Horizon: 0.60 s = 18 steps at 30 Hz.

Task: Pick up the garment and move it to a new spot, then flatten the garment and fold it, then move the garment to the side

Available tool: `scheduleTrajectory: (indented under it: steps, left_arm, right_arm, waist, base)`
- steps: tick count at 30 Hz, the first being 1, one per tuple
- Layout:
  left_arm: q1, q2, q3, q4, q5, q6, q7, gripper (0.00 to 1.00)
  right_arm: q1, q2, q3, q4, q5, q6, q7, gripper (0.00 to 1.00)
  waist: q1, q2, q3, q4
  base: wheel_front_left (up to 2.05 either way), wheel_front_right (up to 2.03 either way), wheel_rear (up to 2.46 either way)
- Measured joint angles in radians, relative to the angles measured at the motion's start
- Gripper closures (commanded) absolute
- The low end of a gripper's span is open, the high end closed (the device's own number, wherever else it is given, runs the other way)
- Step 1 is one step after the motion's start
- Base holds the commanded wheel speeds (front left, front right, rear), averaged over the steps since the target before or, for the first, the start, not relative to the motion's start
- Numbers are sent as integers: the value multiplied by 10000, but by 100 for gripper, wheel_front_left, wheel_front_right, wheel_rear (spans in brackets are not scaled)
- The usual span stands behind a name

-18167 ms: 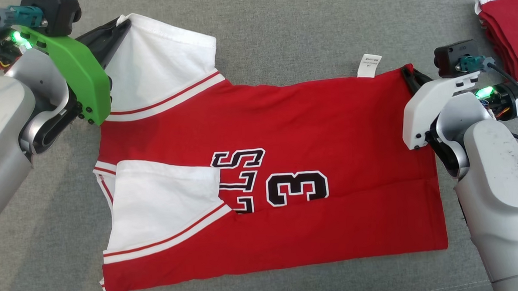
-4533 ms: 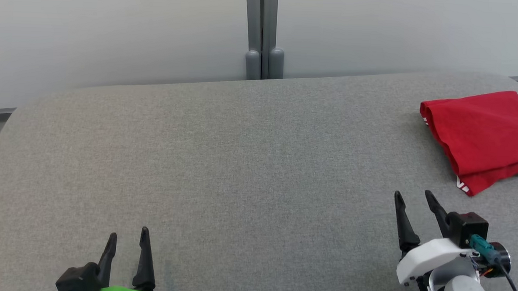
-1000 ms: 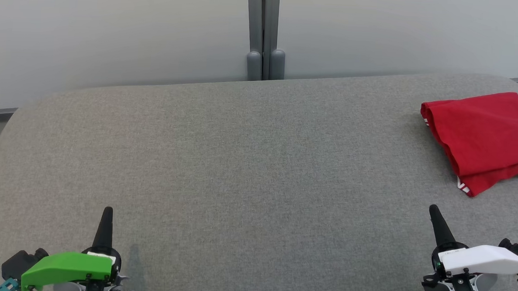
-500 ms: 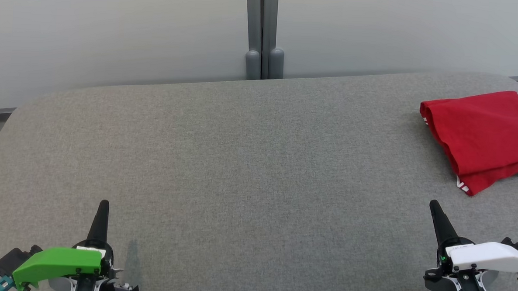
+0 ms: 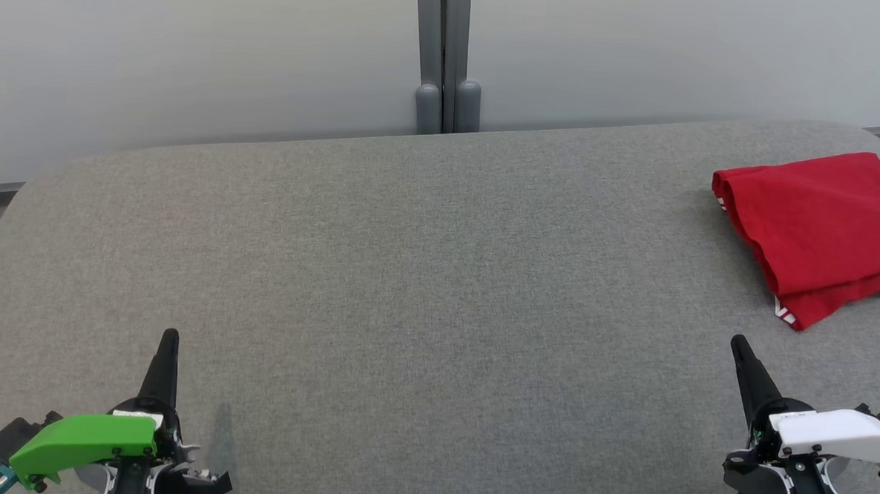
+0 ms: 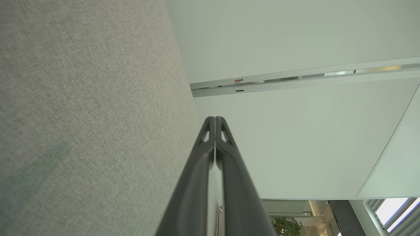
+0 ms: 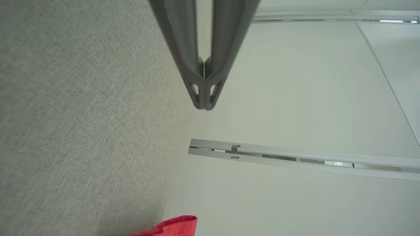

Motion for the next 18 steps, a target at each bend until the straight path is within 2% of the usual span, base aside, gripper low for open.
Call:
scheduleTrajectory:
  steps: [18]
  left_arm:
    - [-210, -2, 257, -48, -1078, -61, 343, 100]
  right_arm:
    - [-74, -12, -84, -132, 1300, -2, 334, 100]
  waist:
    - [0, 0, 38, -41]
  base:
    - [0, 0, 0]
